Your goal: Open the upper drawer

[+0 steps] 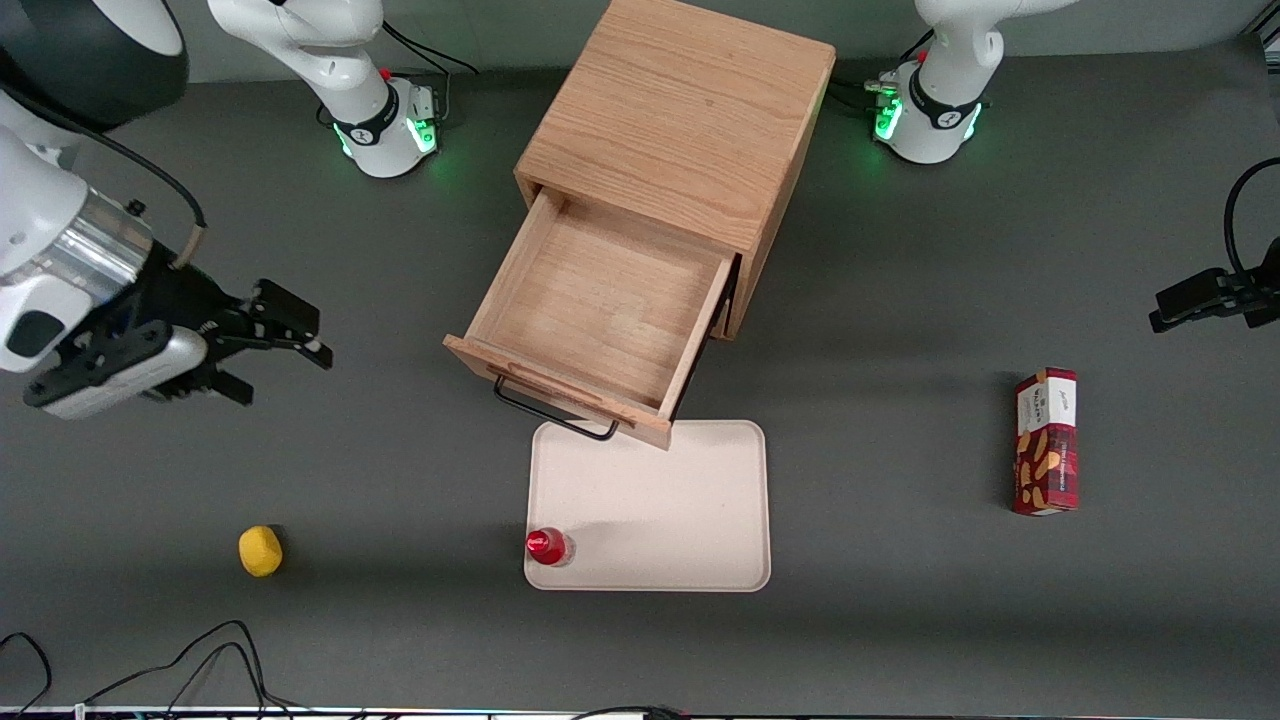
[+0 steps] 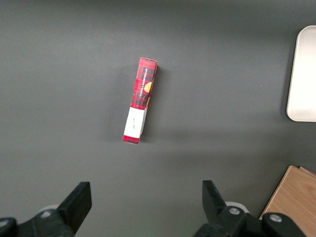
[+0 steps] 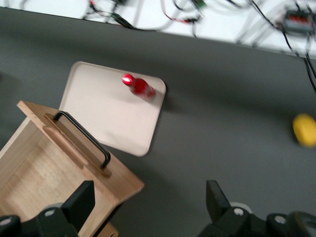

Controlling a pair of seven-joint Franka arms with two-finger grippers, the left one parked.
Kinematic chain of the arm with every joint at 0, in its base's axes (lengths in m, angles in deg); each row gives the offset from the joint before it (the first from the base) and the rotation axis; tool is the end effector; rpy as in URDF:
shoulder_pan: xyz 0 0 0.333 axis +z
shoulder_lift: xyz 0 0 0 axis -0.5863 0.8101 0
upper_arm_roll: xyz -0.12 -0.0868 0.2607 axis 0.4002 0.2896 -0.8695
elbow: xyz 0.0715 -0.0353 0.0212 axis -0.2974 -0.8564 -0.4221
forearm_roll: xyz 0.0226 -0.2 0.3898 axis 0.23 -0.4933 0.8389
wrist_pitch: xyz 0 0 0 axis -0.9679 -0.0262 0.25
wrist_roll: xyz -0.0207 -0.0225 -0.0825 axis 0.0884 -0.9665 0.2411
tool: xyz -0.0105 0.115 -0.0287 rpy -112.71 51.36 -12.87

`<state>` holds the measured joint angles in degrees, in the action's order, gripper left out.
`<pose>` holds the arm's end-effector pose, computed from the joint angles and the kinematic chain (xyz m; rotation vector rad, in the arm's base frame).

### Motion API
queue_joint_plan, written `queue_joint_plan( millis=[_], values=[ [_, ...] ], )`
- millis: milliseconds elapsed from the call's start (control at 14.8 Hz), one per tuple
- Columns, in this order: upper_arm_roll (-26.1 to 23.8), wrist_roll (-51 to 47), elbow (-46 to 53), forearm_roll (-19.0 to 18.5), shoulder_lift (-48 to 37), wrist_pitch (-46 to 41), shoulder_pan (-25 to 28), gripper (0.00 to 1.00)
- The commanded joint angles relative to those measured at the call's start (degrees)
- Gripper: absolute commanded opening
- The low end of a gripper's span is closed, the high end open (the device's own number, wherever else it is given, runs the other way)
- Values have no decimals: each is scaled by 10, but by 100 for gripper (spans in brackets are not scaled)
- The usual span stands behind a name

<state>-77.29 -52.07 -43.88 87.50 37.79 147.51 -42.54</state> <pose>0.6490 0.1389 0.6015 -2.8923 -0.2470 -0.2579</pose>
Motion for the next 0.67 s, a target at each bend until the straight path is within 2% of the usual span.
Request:
queue_joint_plan(
  millis=[0, 67, 135, 337, 607],
  values=[
    [28, -69, -95, -26, -86, -29, -4, 100],
    [33, -70, -119, -62, -100, -40, -5, 100],
    [33, -74, -135, -82, -109, -49, -13, 100],
    [33, -88, -171, -88, -127, -69, -18, 100],
    [33, -88, -163, -88, -128, -69, -24, 100]
  ],
)
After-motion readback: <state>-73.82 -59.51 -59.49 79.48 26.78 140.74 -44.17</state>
